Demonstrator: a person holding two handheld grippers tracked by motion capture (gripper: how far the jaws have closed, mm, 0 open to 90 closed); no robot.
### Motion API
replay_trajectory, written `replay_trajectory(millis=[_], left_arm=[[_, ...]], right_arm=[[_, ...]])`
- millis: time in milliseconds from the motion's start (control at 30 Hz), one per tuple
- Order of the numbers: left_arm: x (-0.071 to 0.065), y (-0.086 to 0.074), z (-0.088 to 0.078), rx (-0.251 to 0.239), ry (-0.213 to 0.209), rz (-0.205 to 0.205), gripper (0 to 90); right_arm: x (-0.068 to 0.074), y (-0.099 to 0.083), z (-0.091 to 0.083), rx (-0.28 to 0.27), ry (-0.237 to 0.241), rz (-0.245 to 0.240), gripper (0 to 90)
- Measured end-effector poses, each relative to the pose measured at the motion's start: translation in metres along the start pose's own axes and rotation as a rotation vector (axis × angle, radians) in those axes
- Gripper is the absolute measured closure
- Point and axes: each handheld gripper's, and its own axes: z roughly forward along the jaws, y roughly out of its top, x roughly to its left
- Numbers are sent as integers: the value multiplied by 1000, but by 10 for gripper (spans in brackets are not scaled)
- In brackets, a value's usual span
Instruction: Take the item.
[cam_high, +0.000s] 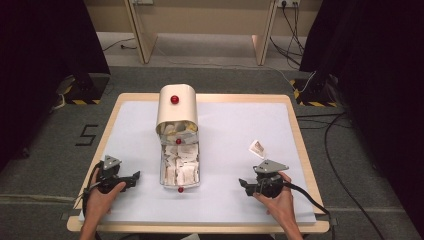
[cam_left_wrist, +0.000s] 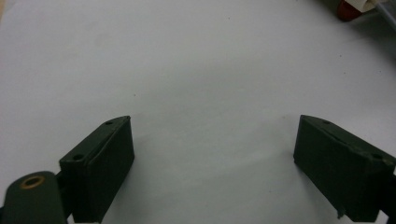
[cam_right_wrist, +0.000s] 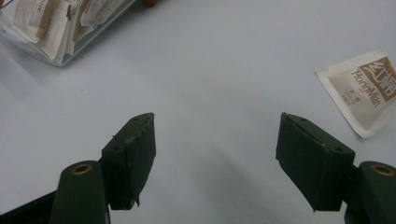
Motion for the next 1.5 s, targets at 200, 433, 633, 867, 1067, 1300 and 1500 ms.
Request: replay_trajectory(millis=[200, 433, 633, 867, 1067, 1300, 1500], left_arm=[[0, 0, 0, 0, 0, 0, 114], [0, 0, 0, 0, -1, 0, 114], [0, 0, 0, 0, 0, 0, 114], [0, 0, 0, 0, 0, 0, 114], [0, 0, 0, 0, 0, 0, 114], [0, 0, 0, 0, 0, 0, 114], [0, 0, 0, 1, 0, 2, 114]], right_arm=[[4, -3, -2, 9, 3, -8, 280], [10, -8, -3, 30, -6, -28, 267], [14, -12, -1, 48, 3, -47, 245], [18, -15, -3, 56, 14, -48, 244], [21, -19, -5, 59, 24, -49, 250], [15, -27, -9, 55, 32, 1, 251], [18, -30, -12, 62, 25, -10, 252]])
